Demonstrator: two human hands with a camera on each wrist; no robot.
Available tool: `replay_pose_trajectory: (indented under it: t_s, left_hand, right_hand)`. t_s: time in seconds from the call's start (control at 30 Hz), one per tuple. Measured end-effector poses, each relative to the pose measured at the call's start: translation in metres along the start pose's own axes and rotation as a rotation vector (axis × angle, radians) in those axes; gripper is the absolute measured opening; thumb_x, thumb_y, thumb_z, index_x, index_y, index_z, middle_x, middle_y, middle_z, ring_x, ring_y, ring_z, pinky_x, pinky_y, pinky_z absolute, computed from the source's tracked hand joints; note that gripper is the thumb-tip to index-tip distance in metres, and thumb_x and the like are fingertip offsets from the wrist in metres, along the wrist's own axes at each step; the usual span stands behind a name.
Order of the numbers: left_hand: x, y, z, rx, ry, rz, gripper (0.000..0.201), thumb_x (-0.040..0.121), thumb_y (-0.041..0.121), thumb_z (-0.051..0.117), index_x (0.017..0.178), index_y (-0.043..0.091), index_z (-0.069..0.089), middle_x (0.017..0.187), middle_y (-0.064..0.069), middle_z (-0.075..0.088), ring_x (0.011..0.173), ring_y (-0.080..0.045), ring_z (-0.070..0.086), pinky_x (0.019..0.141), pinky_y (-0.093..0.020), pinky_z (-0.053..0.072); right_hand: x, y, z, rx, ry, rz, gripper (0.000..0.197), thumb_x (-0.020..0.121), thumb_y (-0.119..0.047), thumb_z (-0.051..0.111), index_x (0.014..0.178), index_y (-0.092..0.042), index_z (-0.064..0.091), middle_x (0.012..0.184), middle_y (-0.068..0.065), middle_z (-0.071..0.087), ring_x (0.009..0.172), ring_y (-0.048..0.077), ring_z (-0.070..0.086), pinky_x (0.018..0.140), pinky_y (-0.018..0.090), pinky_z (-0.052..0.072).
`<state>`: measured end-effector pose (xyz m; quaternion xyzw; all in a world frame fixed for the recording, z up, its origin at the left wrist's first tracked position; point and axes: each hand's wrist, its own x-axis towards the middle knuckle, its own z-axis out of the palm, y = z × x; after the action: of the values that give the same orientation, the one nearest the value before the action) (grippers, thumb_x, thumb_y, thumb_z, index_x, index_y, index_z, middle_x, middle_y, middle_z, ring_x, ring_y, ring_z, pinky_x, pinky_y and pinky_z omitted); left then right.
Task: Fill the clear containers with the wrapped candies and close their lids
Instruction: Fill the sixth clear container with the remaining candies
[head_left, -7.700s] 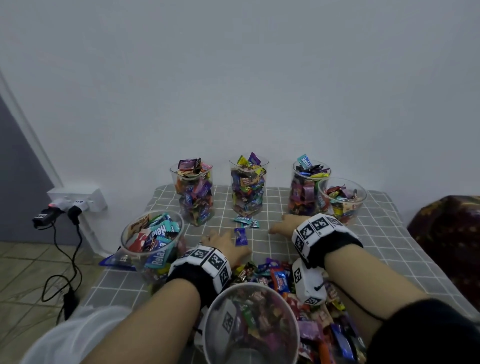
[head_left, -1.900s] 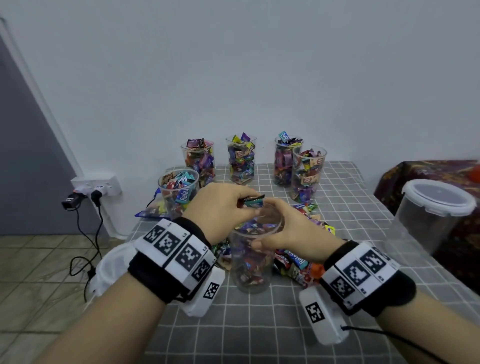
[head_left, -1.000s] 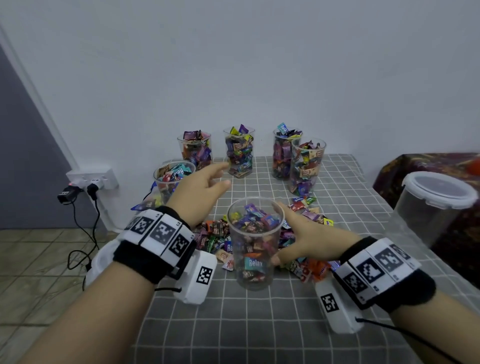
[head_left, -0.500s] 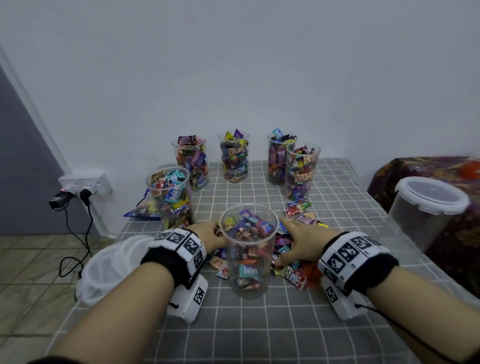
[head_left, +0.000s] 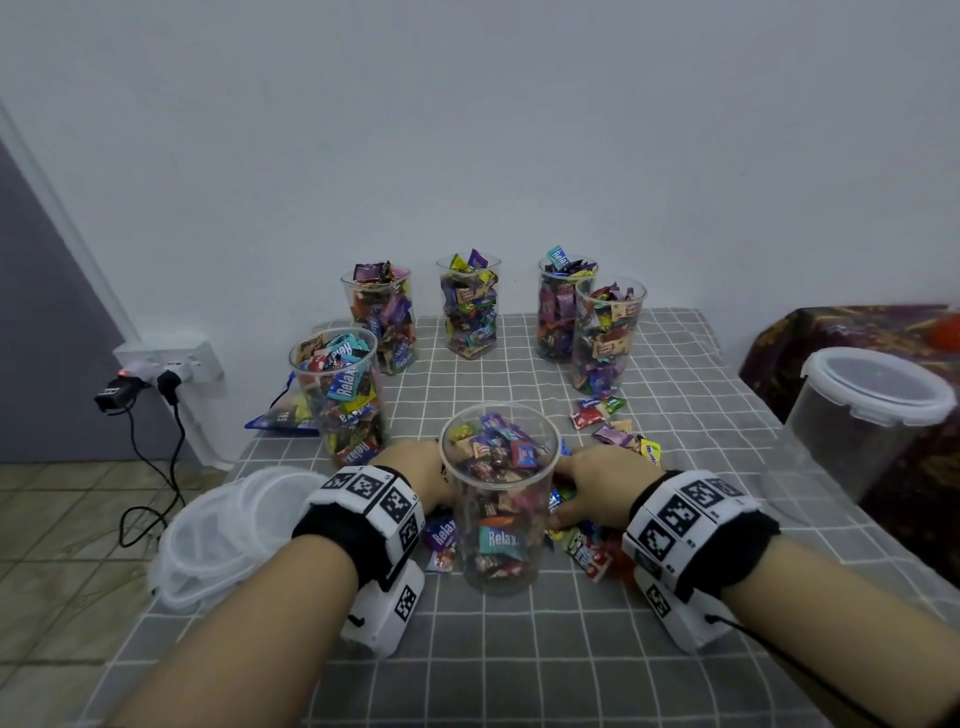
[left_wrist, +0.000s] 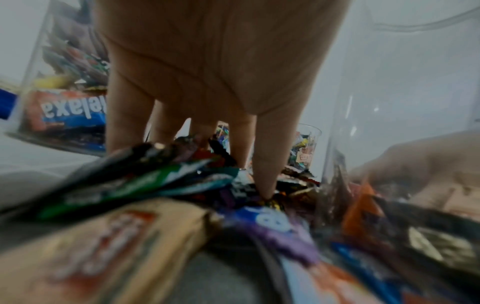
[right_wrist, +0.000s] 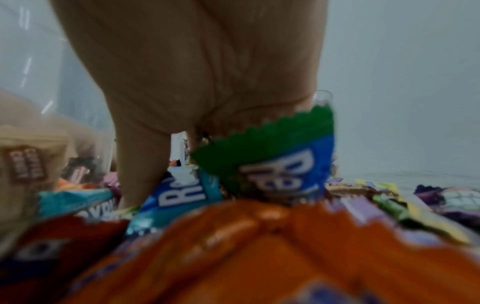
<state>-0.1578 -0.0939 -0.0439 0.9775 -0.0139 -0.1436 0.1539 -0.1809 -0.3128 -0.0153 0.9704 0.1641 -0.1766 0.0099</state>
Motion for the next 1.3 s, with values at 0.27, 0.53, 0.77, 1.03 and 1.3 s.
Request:
replay_pose_trajectory:
  t_s: [0.27, 0.53, 0.77, 1.03, 1.3]
  left_hand:
    - [-0.007, 0.005, -0.002, 0.105, 0.074, 0.063, 0.028, 0.091, 0.026, 0.054, 0.113, 0.016, 0.066, 0.114, -0.008, 0.065, 0.105, -0.028, 0.060, 0.094, -0.039, 0.048]
    - [-0.005, 0.004, -0.004, 0.156, 0.162, -0.012, 0.020, 0.086, 0.028, 0.054, 0.093, 0.017, 0.069, 0.094, -0.007, 0.068, 0.083, -0.026, 0.063, 0.070, -0.032, 0.051]
    - [-0.010, 0.008, -0.005, 0.118, 0.285, 0.004, 0.022, 0.087, 0.028, 0.052, 0.096, 0.018, 0.069, 0.098, -0.008, 0.068, 0.089, -0.027, 0.063, 0.066, -0.032, 0.046]
    - [-0.025, 0.015, -0.013, 0.101, 0.394, 0.099, 0.021, 0.092, 0.025, 0.050, 0.100, 0.018, 0.068, 0.103, -0.009, 0.066, 0.098, -0.031, 0.061, 0.074, -0.036, 0.046]
    - [-0.017, 0.015, -0.001, 0.001, 0.429, 0.078, 0.025, 0.087, 0.038, 0.052, 0.096, 0.020, 0.065, 0.097, -0.003, 0.066, 0.091, -0.026, 0.060, 0.072, -0.034, 0.048]
  right_hand:
    - [-0.002, -0.003, -0.001, -0.015, 0.120, -0.007, 0.043, 0.092, -0.039, 0.055, 0.132, -0.026, 0.051, 0.124, 0.006, 0.059, 0.113, 0.024, 0.054, 0.090, 0.032, 0.045]
    - [-0.007, -0.003, -0.003, 0.032, 0.214, -0.033, 0.031, 0.095, -0.027, 0.048, 0.124, -0.020, 0.058, 0.119, 0.007, 0.062, 0.111, 0.024, 0.056, 0.089, 0.030, 0.043]
    - [-0.004, 0.003, -0.001, 0.136, 0.282, -0.053, 0.035, 0.096, -0.021, 0.046, 0.129, -0.024, 0.057, 0.126, 0.005, 0.059, 0.116, 0.021, 0.052, 0.095, 0.031, 0.042]
    - [-0.006, 0.007, -0.002, 0.276, 0.452, -0.080, 0.033, 0.094, -0.016, 0.051, 0.125, -0.020, 0.061, 0.127, 0.000, 0.058, 0.119, 0.018, 0.049, 0.101, 0.030, 0.038]
    - [-0.021, 0.010, -0.014, 0.437, 0.542, -0.011, 0.034, 0.092, -0.011, 0.052, 0.125, -0.017, 0.061, 0.128, 0.002, 0.060, 0.119, 0.019, 0.051, 0.098, 0.025, 0.035]
